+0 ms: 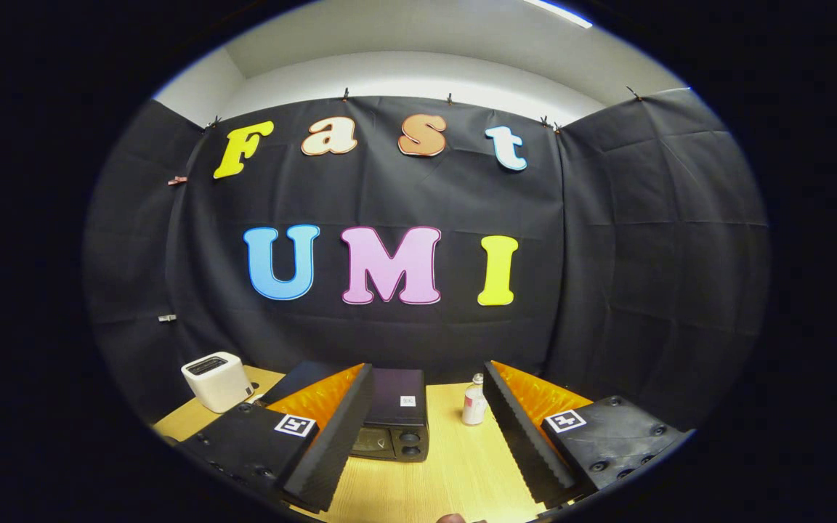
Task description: Open the toaster oven, put the food inside, and close the toaster oven door.
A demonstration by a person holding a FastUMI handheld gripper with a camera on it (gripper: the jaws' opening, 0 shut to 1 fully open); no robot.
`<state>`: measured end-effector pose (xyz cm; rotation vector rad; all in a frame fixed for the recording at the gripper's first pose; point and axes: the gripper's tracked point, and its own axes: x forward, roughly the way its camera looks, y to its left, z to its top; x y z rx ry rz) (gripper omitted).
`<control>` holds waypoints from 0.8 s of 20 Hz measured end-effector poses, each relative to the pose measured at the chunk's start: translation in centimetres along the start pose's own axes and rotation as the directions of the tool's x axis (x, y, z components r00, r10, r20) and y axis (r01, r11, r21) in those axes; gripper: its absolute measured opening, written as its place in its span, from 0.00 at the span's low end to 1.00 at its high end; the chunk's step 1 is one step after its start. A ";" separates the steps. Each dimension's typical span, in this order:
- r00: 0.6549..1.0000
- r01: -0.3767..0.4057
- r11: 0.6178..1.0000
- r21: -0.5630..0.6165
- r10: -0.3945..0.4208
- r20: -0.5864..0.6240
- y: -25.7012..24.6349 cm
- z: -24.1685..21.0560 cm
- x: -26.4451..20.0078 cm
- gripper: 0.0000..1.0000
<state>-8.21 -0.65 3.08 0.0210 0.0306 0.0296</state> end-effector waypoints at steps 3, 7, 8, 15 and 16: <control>1.000 -0.001 1.000 -0.006 0.001 0.007 0.0 0.1 0.0 0.99; 1.000 -0.001 1.000 -0.008 0.001 0.005 0.1 0.1 0.0 0.98; 1.000 -0.001 1.000 -0.002 0.001 0.003 0.1 0.1 0.0 0.99; 1.000 0.005 1.000 0.002 -0.005 -0.002 -0.6 0.3 0.0 0.98; 1.000 0.005 1.000 0.002 -0.005 -0.002 -0.7 0.2 0.0 0.98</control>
